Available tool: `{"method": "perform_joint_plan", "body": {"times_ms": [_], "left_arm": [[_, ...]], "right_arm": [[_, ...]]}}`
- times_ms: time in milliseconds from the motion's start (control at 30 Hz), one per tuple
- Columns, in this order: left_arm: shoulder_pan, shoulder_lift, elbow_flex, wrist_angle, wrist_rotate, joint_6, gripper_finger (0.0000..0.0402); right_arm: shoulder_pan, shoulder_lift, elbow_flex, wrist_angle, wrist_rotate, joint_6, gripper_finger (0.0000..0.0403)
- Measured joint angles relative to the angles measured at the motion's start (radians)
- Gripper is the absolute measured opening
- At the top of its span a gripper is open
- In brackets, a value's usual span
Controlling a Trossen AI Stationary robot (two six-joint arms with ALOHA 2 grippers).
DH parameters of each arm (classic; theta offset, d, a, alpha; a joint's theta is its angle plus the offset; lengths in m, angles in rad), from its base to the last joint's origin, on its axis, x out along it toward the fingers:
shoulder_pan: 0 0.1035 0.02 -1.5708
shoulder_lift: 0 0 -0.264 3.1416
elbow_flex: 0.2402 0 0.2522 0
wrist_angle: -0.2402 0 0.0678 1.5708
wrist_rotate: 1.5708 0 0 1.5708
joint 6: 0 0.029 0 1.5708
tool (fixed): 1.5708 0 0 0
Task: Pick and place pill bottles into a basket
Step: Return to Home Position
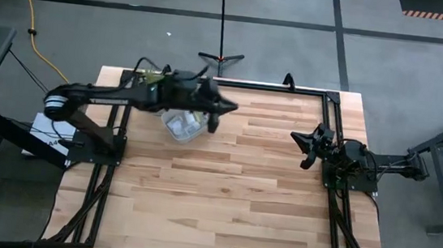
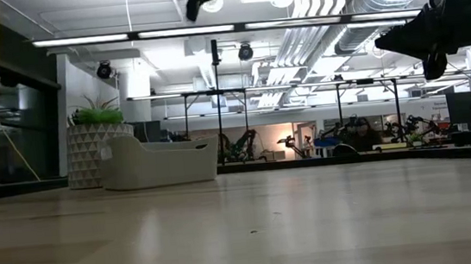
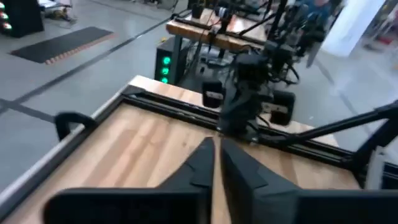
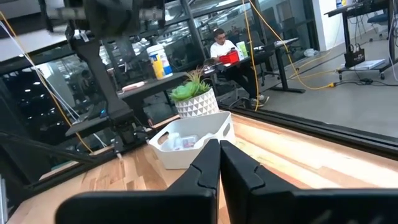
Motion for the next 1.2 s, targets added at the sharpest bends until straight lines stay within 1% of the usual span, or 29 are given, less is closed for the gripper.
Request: {"method": "perform_joint_plan", "body": {"times_ms": [100, 167, 233, 300, 367, 433, 500, 633, 700, 800, 833, 900, 933, 1033, 1200], "left_arm": [[-0.002, -0.099, -0.208, 0.145, 0.026, -0.050, 0.0026], [-0.001, -0.190, -0.331, 0.234, 0.067, -0.077, 0.0021], [-0.002, -0.309, -0.438, 0.291, 0.090, -0.090, 0.0021], [-0.016, -0.434, -0.524, 0.286, 0.074, -0.097, 0.0030], [-0.041, -0.554, -0.605, 0.268, 0.035, -0.073, 0.0037], [-0.069, -0.685, -0.684, 0.270, -0.007, -0.028, 0.0035], [-0.091, -0.802, -0.757, 0.288, -0.023, 0.014, 0.0023], [-0.131, -1.006, -0.900, 0.288, -0.026, -0.013, 0.0021], [-0.157, -1.087, -0.950, 0.281, -0.035, -0.048, 0.0021], [-0.204, -1.176, -0.991, 0.273, -0.122, -0.045, 0.0021], [-0.219, -1.197, -0.995, 0.243, -0.154, -0.040, 0.0021], [-0.248, -1.231, -1.003, 0.133, -0.192, -0.029, 0.0021], [-0.260, -1.245, -1.003, 0.084, -0.204, -0.027, 0.0021], [-0.286, -1.282, -1.003, 0.017, -0.214, -0.015, 0.0021], [-0.296, -1.351, -1.033, -0.014, -0.235, 0.044, 0.0023]], "right_arm": [[0.000, 0.000, 0.000, 0.004, -0.008, 0.001, 0.0006], [0.000, 0.000, -0.001, 0.008, -0.031, 0.001, 0.0007], [0.000, 0.000, -0.002, 0.026, -0.054, 0.000, 0.0006], [0.000, 0.000, -0.002, 0.064, -0.059, -0.008, 0.0003], [0.000, 0.000, -0.002, 0.130, -0.060, -0.055, 0.0001], [0.000, 0.000, -0.002, 0.189, -0.069, -0.129, 0.0001], [0.000, -0.001, -0.002, 0.219, -0.083, -0.185, 0.0001], [0.001, -0.001, -0.002, 0.224, -0.110, -0.164, 0.0001], [0.001, -0.001, -0.002, 0.218, -0.135, -0.158, 0.0001], [0.001, -0.001, -0.001, 0.217, -0.130, -0.147, 0.0001], [0.001, -0.001, -0.001, 0.217, -0.124, -0.132, 0.0001], [0.001, -0.001, -0.001, 0.210, -0.126, -0.116, 0.0001], [0.001, -0.001, 0.000, 0.200, -0.132, -0.114, 0.0001], [0.001, 0.001, 0.000, 0.179, -0.156, -0.114, 0.0000], [0.001, 0.001, 0.000, 0.113, -0.176, -0.084, 0.0000]]}}
